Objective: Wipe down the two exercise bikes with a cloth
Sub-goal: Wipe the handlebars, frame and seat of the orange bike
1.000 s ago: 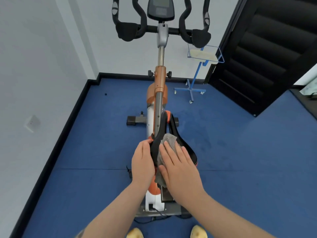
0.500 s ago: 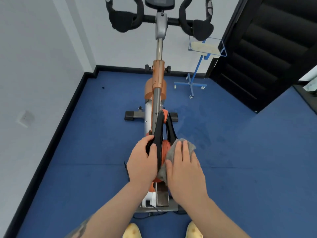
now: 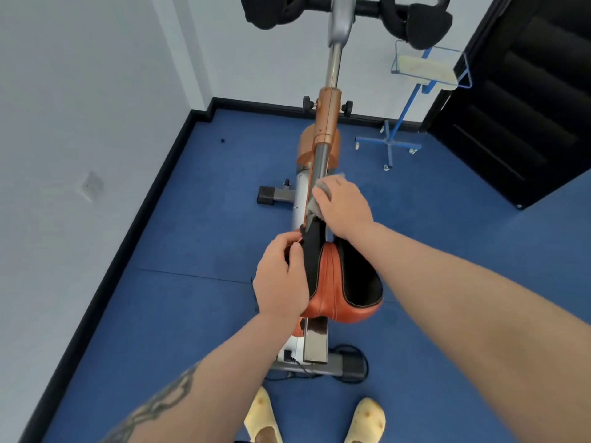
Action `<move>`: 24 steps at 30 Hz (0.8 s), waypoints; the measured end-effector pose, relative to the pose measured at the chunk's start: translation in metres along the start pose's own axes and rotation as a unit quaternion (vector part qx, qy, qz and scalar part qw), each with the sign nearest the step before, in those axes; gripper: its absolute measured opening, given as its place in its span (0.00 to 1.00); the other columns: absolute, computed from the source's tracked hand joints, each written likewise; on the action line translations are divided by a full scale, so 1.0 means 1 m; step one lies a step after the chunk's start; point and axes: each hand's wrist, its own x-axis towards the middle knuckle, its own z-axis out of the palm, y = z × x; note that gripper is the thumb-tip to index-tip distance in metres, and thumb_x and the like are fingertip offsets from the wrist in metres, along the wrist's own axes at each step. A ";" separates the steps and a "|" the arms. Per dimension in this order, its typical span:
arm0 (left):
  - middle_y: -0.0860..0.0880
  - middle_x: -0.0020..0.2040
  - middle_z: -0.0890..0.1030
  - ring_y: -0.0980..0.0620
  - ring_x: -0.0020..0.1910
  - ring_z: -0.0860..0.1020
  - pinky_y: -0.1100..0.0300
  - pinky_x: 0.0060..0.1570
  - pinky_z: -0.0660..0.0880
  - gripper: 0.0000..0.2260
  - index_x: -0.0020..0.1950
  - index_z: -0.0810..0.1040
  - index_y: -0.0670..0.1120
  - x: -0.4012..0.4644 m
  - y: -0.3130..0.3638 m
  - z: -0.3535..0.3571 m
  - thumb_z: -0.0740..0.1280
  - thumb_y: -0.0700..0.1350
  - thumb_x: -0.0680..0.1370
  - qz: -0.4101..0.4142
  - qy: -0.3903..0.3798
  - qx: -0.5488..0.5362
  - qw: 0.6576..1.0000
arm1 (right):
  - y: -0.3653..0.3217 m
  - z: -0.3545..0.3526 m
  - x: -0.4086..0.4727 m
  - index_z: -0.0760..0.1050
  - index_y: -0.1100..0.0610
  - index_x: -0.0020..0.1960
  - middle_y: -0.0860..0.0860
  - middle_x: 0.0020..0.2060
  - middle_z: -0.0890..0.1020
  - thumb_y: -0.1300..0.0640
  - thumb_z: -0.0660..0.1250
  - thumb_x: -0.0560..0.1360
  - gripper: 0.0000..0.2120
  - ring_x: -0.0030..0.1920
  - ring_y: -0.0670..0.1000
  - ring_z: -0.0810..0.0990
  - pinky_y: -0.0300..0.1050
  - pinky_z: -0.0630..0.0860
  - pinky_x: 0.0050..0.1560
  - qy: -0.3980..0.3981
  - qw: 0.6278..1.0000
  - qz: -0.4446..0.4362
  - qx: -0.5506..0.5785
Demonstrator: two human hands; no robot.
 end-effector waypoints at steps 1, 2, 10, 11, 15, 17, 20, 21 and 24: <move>0.61 0.52 0.81 0.62 0.52 0.77 0.58 0.53 0.73 0.10 0.56 0.78 0.56 -0.001 0.000 -0.001 0.59 0.46 0.82 -0.009 0.013 -0.019 1.000 | -0.001 -0.002 -0.003 0.76 0.57 0.59 0.54 0.58 0.78 0.51 0.56 0.82 0.15 0.60 0.57 0.73 0.49 0.66 0.61 -0.017 0.997 -0.058 -0.038; 0.61 0.52 0.81 0.60 0.52 0.77 0.58 0.53 0.72 0.10 0.57 0.77 0.56 -0.002 0.001 -0.001 0.57 0.48 0.83 -0.021 0.024 -0.032 0.999 | -0.002 -0.003 -0.009 0.78 0.58 0.54 0.55 0.54 0.79 0.53 0.57 0.81 0.14 0.58 0.57 0.74 0.50 0.64 0.63 -0.023 0.989 -0.124 -0.078; 0.49 0.56 0.83 0.49 0.59 0.79 0.47 0.66 0.70 0.22 0.58 0.79 0.52 0.003 -0.001 -0.006 0.49 0.60 0.83 -0.177 -0.030 -0.192 0.965 | -0.036 -0.004 -0.118 0.72 0.56 0.69 0.49 0.67 0.75 0.53 0.53 0.83 0.19 0.71 0.49 0.66 0.44 0.48 0.76 -0.049 0.967 -0.240 -0.066; 0.48 0.55 0.83 0.48 0.58 0.80 0.46 0.65 0.71 0.21 0.56 0.80 0.50 0.003 -0.003 -0.008 0.51 0.58 0.84 -0.168 -0.053 -0.203 0.963 | -0.037 -0.002 -0.132 0.66 0.54 0.74 0.48 0.72 0.69 0.51 0.49 0.83 0.21 0.75 0.48 0.60 0.47 0.49 0.76 -0.059 0.966 -0.234 -0.095; 0.50 0.52 0.84 0.54 0.53 0.80 0.56 0.53 0.76 0.12 0.51 0.82 0.51 0.005 -0.004 -0.012 0.59 0.50 0.83 -0.121 -0.106 -0.163 0.973 | -0.022 -0.003 -0.180 0.57 0.52 0.78 0.47 0.77 0.60 0.46 0.47 0.82 0.26 0.76 0.51 0.58 0.52 0.56 0.76 -0.034 0.978 -0.162 -0.129; 0.58 0.49 0.82 0.65 0.48 0.78 0.66 0.43 0.71 0.07 0.51 0.79 0.57 0.004 0.000 -0.009 0.61 0.49 0.81 -0.084 -0.104 -0.074 0.988 | -0.016 -0.005 -0.191 0.60 0.56 0.77 0.51 0.76 0.63 0.48 0.48 0.82 0.26 0.75 0.53 0.62 0.53 0.62 0.74 0.001 0.988 -0.087 -0.129; 0.64 0.43 0.78 0.67 0.44 0.75 0.68 0.37 0.66 0.07 0.51 0.75 0.61 -0.003 0.003 -0.002 0.60 0.49 0.81 -0.045 -0.045 0.021 0.998 | -0.017 -0.006 -0.176 0.62 0.65 0.75 0.59 0.73 0.67 0.51 0.48 0.82 0.26 0.73 0.57 0.66 0.52 0.66 0.72 0.013 0.994 0.016 -0.112; 0.64 0.42 0.77 0.67 0.43 0.74 0.67 0.36 0.66 0.08 0.51 0.75 0.61 -0.004 0.004 -0.001 0.60 0.49 0.81 -0.039 -0.027 0.036 0.998 | -0.020 -0.008 -0.162 0.58 0.65 0.75 0.60 0.74 0.63 0.52 0.47 0.83 0.26 0.74 0.58 0.63 0.51 0.64 0.72 -0.015 0.996 0.045 -0.082; 0.64 0.41 0.77 0.65 0.43 0.74 0.63 0.38 0.68 0.08 0.50 0.75 0.61 -0.003 0.003 0.000 0.58 0.49 0.81 -0.045 -0.022 0.049 0.998 | -0.019 -0.011 -0.111 0.53 0.60 0.77 0.58 0.74 0.62 0.49 0.47 0.84 0.25 0.70 0.60 0.67 0.52 0.67 0.65 -0.049 0.985 0.168 0.007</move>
